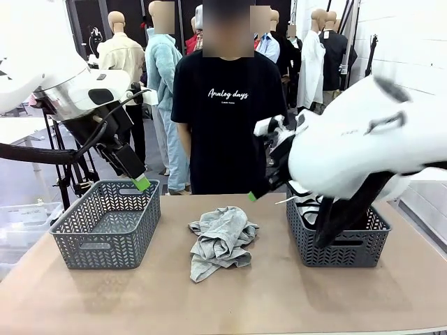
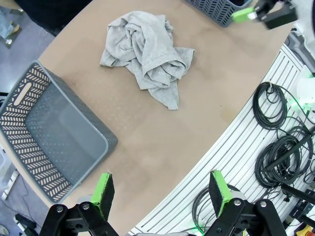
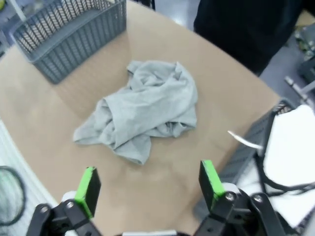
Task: Sort the tops and bottoms.
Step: Lift clothes from the center of the table with your right hand.
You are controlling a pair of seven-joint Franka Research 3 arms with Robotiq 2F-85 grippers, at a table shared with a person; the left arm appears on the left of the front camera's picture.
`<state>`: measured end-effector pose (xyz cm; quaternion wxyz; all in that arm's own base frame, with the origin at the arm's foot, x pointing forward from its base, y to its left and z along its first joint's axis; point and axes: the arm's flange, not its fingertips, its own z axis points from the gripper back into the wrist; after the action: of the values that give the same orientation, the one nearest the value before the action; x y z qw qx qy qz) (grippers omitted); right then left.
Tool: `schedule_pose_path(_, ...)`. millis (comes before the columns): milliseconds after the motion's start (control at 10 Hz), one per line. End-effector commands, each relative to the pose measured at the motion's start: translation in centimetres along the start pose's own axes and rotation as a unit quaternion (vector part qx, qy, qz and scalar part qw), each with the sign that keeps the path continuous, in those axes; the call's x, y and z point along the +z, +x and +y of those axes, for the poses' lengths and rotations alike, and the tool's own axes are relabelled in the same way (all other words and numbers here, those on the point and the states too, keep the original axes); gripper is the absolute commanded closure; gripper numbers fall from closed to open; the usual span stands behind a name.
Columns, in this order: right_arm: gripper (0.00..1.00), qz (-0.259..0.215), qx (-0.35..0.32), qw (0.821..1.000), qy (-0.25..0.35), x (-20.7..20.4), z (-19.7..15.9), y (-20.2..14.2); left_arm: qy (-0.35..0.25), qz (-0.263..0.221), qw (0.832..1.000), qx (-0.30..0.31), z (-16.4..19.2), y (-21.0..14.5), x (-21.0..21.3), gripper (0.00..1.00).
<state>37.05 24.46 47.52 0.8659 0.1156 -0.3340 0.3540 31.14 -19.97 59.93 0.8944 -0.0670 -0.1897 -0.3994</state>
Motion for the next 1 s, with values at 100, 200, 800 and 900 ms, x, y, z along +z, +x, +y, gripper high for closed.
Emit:
schedule_pose_path(100,0.0,-0.012,-0.009,1.0,0.01,2.6,-0.3,0.6,0.001,-0.002,1.0,0.0,0.1,0.0,0.0,0.0)
schedule_pose_path(200,0.0,-0.012,-0.009,1.0,0.01,2.6,-0.3,0.6,0.001,-0.002,1.0,0.0,0.1,0.0,0.0,0.0)
schedule_pose_path(800,0.0,-0.065,-0.062,0.996,-0.021,-0.8,0.4,3.2,0.001,-0.002,1.0,0.0,0.1,0.0,0.0,0.0)
schedule_pose_path(900,0.0,-0.027,-0.08,0.996,-0.007,-3.4,0.2,4.7,0.001,-0.002,1.0,0.0,0.1,0.0,0.0,0.0)
